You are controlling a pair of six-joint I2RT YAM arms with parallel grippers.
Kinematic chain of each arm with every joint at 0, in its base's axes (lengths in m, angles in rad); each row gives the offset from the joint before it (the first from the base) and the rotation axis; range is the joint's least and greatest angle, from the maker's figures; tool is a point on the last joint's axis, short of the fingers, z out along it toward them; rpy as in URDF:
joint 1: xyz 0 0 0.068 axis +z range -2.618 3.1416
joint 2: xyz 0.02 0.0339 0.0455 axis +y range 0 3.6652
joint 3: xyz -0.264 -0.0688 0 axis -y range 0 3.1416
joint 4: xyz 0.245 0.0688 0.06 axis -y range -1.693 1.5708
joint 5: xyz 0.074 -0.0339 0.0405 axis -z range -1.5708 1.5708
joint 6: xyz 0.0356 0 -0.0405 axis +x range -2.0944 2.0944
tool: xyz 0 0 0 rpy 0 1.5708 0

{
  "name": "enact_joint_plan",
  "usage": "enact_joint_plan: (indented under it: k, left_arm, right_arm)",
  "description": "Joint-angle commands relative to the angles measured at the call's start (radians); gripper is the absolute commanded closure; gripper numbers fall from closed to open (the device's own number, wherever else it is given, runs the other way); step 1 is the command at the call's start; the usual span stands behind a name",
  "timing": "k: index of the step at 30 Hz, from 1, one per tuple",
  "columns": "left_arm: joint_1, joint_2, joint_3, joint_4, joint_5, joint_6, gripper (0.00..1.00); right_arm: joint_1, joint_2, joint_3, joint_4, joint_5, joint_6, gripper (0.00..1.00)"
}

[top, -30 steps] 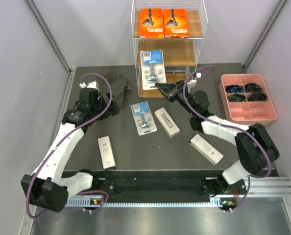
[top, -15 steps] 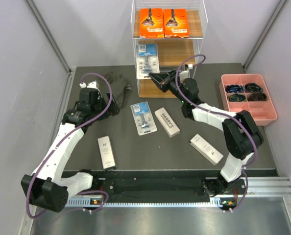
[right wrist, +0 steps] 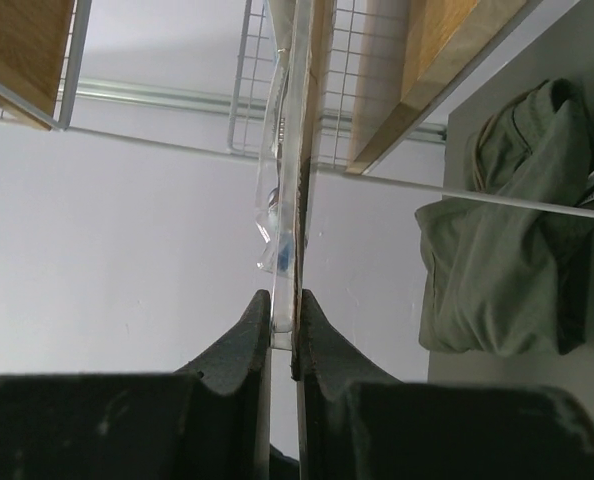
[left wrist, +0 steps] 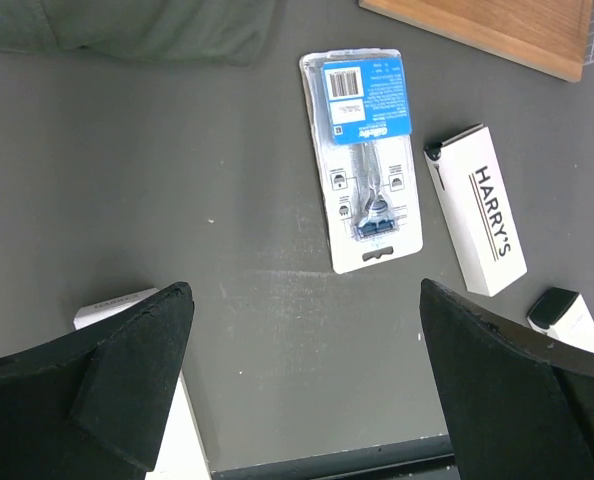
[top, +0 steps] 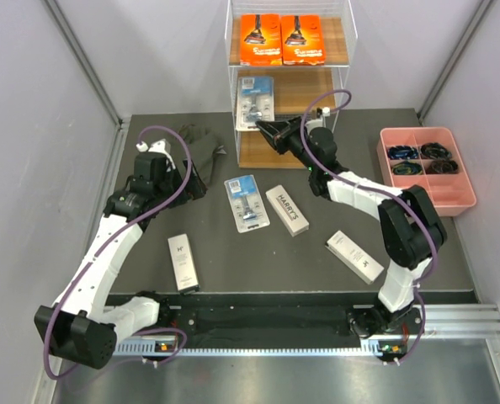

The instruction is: Place and organize the shaving razors onto the shelf

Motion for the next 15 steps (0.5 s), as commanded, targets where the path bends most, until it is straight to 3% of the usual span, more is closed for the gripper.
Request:
enact_joint_plan:
  k: [1, 11, 15]
  left_arm:
    - [-0.002, -0.025, -0.003, 0.009, 0.025, 0.004, 0.01]
    - [-0.002, -0.025, -0.023, 0.047, 0.078, -0.013, 0.01]
    - [-0.002, -0.011, -0.026, 0.145, 0.170, -0.017, 0.07]
  right_arm:
    - [-0.023, 0.020, 0.109, -0.036, 0.027, 0.009, 1.00]
    - [-0.032, 0.058, 0.228, -0.212, 0.023, 0.012, 0.90]
    - [-0.033, 0.061, 0.227, -0.212, 0.016, 0.020, 0.87]
